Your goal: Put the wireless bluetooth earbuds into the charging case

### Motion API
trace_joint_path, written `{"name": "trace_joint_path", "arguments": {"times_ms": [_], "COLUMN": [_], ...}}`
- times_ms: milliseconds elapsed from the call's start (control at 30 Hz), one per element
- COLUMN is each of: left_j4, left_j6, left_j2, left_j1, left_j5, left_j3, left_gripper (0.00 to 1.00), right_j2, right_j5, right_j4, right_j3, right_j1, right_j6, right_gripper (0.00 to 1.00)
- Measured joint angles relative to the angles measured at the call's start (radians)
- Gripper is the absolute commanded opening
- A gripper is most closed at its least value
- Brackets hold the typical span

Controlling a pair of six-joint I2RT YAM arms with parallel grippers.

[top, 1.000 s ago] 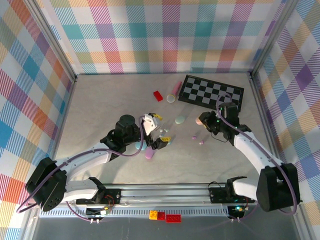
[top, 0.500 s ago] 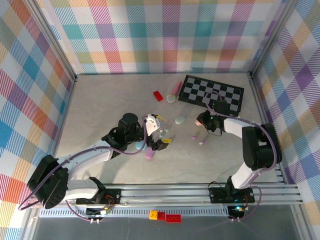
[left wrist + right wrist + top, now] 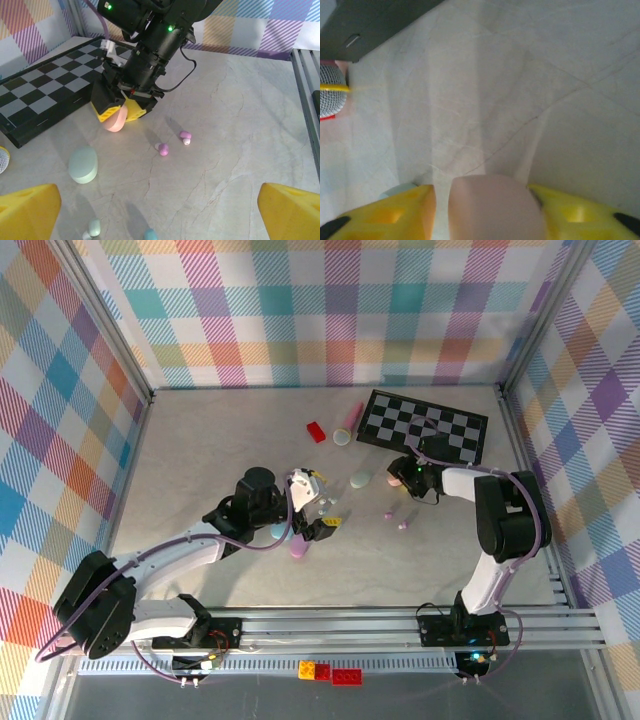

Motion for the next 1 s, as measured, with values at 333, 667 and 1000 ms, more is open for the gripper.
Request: {"name": "trace_joint_path", "arguments": {"times_ms": [333,667,1000], "left_j4": [-0.037,-0.401,-0.828], "left_j6": [-0.034,-0.247,-0.72], "left_j2": [-0.071,-0.121,-0.161], "left_j1": [0.007,-0.005,-0.201], "left_j5": [-0.124,-0.404,-0.67], "left_j3": [-0.012,0.056,0.115], "left_gripper": [1.0,1.0,0.95], "right_j2": [-0.192,-0.429,-0.47], "right_j5": [0.09,0.089,0.06], "right_j4": [-0.249,-0.388,-0.423], "right_j3": [0.029,0.025,-0.072], "right_j1": [-0.006,0.027,0.055], "right_j6": [-0.058,-0.179,-0.199], "right_gripper": [0.92,0.93,0.93]}}
